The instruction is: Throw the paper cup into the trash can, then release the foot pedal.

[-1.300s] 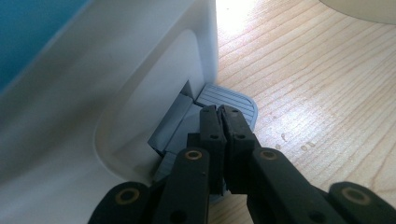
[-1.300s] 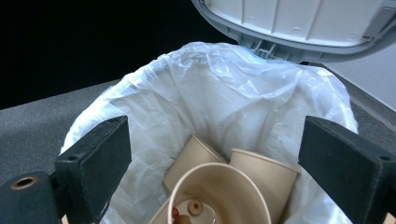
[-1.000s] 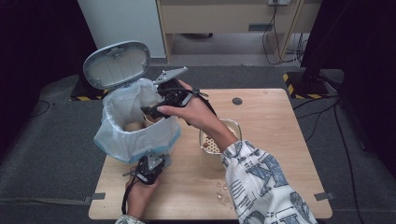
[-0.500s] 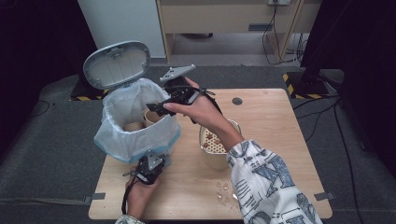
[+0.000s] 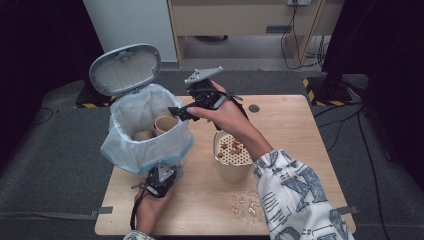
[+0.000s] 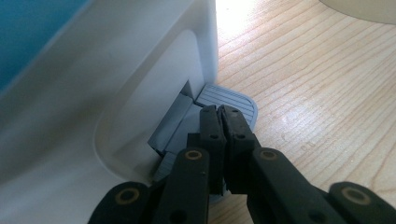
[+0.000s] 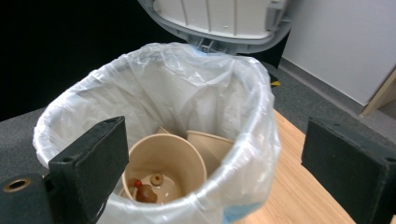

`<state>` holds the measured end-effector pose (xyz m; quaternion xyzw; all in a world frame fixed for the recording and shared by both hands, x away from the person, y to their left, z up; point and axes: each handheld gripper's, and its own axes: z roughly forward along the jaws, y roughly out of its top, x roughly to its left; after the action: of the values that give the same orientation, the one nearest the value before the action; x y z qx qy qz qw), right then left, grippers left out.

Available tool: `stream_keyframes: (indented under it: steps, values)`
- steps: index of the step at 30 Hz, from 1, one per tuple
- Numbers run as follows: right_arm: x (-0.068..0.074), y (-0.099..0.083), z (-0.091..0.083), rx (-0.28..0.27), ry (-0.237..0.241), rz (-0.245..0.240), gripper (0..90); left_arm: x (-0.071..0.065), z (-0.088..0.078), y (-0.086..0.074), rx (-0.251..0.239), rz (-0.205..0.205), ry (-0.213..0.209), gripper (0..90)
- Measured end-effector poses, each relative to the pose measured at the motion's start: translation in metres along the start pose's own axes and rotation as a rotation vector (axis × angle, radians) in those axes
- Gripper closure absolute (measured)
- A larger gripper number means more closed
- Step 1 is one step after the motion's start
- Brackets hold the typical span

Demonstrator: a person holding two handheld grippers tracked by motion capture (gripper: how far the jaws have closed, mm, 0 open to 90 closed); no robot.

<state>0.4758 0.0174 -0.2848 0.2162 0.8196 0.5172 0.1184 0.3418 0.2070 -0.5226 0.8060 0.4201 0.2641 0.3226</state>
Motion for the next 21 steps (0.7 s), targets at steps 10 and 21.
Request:
stream_keyframes:
  steps: [10,21]
  values:
    - [-0.022,-0.012,-0.032,0.001,-0.067,0.008,8.0,0.000,-0.001,0.000,0.003,-0.012,0.006,82.5]
    - [-0.064,-0.045,-0.085,-0.009,-0.168,0.089,7.8,-0.024,-0.023,0.011,-0.083,-0.019,-0.041,54.1]
